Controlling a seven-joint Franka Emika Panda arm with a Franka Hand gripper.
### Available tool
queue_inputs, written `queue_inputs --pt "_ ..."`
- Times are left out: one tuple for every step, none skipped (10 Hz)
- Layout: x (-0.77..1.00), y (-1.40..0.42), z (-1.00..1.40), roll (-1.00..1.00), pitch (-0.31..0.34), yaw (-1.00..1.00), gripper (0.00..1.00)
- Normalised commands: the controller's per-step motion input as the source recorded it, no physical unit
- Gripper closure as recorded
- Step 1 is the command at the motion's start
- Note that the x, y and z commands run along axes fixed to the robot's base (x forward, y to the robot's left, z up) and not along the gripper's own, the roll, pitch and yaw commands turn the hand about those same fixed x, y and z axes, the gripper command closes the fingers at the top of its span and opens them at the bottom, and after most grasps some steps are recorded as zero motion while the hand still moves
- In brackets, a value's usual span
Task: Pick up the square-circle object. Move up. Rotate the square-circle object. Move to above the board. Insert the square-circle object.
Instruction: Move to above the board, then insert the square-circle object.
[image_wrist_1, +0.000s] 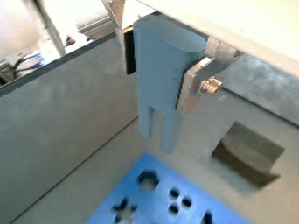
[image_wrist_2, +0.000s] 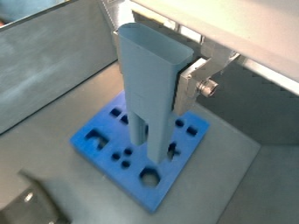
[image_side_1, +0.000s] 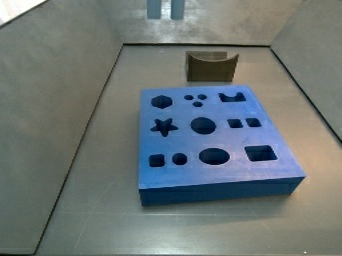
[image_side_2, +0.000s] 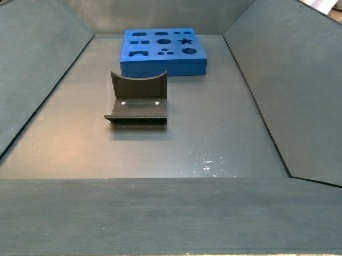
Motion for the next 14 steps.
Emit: queue_inputs --pt "0.16 -0.49 0.06 0.02 0.097 0.01 1.0" --pt "0.11 -0.25 0.05 0.04 0.104 0.01 1.0" --pt "0.08 -0.17 0.04 0.05 0.105 0.01 1.0" --pt "0.0 0.0 0.0 0.0 -0.013 0.0 1.0" --pt "0.04 -0.01 0.0 0.0 0.0 0.0 1.0" --pt "0.08 0.0 -0.04 -0.02 0.0 -0.02 1.0" --pt "0.0 -0.02 0.0 0.0 0.0 0.0 1.0" --pt "0.0 0.0 -0.02 0.0 0.0 0.0 1.0" --pt "0.03 -0.33 -0.33 0.01 0.0 0.0 1.0" --pt "0.22 -0.78 -0.64 0.0 -0.071 0.06 1.0" --pt "0.34 -0.75 -0.78 -0.02 -0.066 0.11 1.0" --pt "0.27 -0.79 -0.85 -0.05 -0.084 0.16 1.0" --pt "0.27 -0.63 -0.9 -0.05 -0.056 0.39 1.0" --pt "0.29 -0.53 -0.93 -0.04 -0.023 0.5 1.0"
